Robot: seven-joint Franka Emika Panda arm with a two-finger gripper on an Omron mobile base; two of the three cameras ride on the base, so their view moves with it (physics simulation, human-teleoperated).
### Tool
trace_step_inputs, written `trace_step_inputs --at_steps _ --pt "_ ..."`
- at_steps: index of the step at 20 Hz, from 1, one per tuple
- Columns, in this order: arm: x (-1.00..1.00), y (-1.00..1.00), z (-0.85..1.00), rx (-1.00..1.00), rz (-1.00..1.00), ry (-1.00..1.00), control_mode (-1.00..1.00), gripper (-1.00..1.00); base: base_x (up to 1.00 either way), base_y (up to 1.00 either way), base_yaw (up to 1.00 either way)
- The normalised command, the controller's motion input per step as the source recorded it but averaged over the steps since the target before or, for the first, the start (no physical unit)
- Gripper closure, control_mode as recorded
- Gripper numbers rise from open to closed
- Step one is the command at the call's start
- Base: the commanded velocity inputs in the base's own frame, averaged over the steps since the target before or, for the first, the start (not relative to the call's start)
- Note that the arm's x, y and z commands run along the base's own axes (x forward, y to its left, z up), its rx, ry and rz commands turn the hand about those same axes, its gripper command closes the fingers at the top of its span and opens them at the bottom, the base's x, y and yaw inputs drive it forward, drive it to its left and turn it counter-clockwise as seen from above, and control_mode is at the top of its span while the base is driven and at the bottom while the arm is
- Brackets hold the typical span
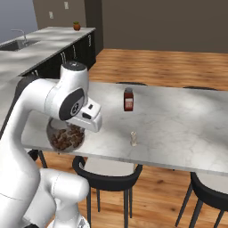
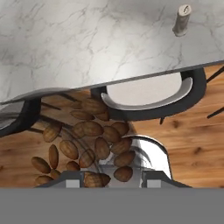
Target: Pick the jar and candle from the dining table and place them in the open cabinet. Close the cabinet after placing the objects.
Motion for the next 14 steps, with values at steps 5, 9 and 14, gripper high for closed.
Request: trace_step_inputs --at_steps 5,9,14 --pt "-0.62 0.00 0.47 0.00 0.00 -0.01 -1.00 1.00 0.00 0.00 0.00" --pt "-0.33 0.05 0.12 0.00 0.00 -0.01 -1.00 1.00 0.00 0.00 0.00" --pt "-0.03 0.09 0.00 0.00 0.00 0.00 -1.00 1.00 0.00 0.00 0.00"
